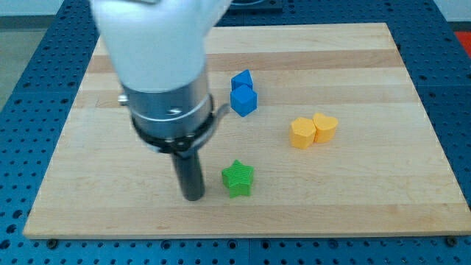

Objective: Move the green circle to the top left of the green star

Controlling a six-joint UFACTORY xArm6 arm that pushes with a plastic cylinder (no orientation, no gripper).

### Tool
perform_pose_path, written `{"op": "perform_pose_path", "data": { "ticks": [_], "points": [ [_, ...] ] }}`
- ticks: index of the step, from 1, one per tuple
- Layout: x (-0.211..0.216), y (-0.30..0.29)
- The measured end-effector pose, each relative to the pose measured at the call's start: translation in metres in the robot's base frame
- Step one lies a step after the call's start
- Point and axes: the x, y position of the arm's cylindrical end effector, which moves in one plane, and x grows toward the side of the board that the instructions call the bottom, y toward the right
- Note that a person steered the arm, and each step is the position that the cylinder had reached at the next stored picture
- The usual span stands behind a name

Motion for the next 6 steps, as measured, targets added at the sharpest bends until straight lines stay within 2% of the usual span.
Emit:
{"op": "perform_pose_path", "data": {
  "ticks": [2, 6],
  "points": [
    [-0.010, -0.060],
    [-0.085, -0.077]
  ]
}}
